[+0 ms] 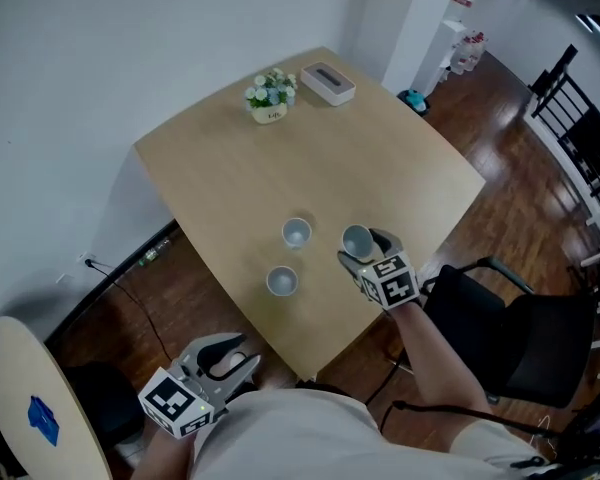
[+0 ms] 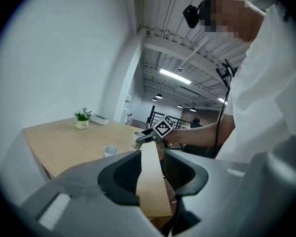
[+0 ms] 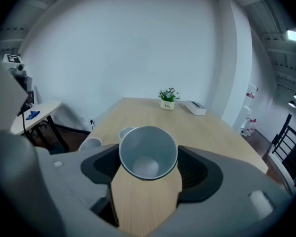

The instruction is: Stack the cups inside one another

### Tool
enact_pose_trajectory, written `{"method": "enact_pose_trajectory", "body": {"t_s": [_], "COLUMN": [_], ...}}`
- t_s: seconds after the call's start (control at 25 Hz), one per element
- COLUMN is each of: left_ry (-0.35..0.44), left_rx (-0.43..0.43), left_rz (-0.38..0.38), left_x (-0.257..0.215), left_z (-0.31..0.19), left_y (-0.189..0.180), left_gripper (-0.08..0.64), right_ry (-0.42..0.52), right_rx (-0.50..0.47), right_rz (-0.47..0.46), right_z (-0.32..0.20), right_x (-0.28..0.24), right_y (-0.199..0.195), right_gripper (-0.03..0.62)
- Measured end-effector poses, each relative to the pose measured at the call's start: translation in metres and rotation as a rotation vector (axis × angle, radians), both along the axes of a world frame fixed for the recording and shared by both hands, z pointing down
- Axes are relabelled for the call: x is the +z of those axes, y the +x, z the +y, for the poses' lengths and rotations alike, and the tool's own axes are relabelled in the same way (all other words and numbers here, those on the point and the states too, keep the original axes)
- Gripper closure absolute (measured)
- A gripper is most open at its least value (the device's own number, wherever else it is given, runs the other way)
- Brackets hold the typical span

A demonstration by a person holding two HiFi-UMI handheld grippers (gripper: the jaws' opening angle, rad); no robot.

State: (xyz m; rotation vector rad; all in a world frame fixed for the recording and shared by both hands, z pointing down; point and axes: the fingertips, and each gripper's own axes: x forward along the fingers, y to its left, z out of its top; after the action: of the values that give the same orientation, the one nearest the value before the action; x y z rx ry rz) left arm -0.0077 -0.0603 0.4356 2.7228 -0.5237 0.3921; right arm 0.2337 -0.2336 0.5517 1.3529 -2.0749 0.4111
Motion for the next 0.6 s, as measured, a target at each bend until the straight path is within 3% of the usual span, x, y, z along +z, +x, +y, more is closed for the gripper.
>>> {"method": "enact_pose_trajectory", "body": {"t_s": [0.28, 0.6], "left_ry": [-0.001, -0.020], "left_rx": [-0.055, -0.148], "left_rz": [0.022, 0.019], "left_x": [-0.001, 0.006], "left_z": [-0.012, -0.011], "left_y": [-0.028, -0.067], "left_gripper": [0.408, 0.408], "right_ry": [0.028, 0.017], "right_rx": [-0.074, -0.128], "right_rz": [-0.030, -0.025], "right_z": [-0.041, -0.068], "right_x": [-0.017, -0.001], "right_y": [-0.058, -0.101], "right_gripper": [0.230, 0.230]}}
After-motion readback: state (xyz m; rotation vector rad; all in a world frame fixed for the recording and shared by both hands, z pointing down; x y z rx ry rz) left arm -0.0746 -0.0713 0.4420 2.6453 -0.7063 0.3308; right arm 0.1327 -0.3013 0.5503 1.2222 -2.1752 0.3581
